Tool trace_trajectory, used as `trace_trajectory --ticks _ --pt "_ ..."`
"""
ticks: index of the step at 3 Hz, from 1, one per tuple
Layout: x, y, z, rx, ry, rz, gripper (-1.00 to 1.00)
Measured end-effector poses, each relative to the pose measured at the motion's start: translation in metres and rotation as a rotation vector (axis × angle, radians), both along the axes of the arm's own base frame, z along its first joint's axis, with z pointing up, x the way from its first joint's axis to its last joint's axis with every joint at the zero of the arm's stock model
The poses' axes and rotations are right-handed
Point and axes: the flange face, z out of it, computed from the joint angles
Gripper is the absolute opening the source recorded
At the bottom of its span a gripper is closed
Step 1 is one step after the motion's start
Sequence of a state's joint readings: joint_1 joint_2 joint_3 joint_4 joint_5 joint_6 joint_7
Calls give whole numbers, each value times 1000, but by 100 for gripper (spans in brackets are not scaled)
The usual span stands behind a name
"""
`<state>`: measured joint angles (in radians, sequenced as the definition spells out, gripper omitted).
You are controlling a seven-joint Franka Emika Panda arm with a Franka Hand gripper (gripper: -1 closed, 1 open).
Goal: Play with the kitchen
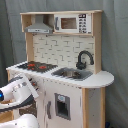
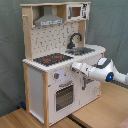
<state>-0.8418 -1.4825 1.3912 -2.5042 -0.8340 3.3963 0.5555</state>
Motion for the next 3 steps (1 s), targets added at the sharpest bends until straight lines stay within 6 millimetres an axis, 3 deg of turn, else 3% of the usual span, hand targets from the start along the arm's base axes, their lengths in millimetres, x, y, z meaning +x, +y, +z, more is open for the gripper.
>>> trace_trajectory --ticks 3 --pt "1 3 1 -285 -4 33 -100"
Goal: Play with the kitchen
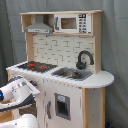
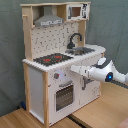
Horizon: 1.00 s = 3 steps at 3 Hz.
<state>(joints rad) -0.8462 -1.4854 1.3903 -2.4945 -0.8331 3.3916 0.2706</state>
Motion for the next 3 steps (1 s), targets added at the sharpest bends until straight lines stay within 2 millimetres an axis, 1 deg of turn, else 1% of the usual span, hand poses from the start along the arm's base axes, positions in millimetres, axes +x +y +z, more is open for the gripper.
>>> trace_trajectory --ticks 3 --pt "0 2 -2 -349 -14 14 -100"
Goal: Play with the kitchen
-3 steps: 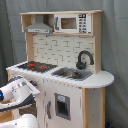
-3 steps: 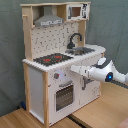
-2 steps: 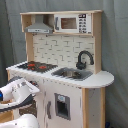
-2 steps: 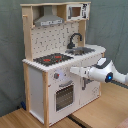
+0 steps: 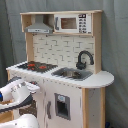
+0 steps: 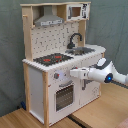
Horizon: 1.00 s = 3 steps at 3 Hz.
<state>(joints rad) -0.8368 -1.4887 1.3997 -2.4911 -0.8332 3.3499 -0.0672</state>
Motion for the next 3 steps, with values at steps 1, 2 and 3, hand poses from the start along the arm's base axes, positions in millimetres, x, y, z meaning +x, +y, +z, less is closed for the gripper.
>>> trace_trajectory --ticks 1,2,3 --pt "0 0 0 -113 2 8 -100" --pt "0 0 0 -218 5 16 -100" --pt "0 0 0 -320 8 25 -100"
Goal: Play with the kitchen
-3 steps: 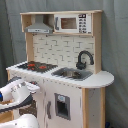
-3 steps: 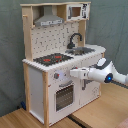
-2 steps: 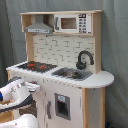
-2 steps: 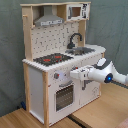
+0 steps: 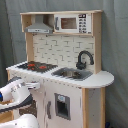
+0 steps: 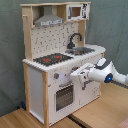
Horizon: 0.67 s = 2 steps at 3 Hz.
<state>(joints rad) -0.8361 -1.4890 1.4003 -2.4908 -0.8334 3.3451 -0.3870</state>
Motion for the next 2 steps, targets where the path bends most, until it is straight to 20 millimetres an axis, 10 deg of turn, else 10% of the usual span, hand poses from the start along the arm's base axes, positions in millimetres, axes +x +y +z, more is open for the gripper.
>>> trace_trajectory --ticks 1,2 --pt "0 0 0 -52 1 5 -100" --pt "0 0 0 -51 1 4 100"
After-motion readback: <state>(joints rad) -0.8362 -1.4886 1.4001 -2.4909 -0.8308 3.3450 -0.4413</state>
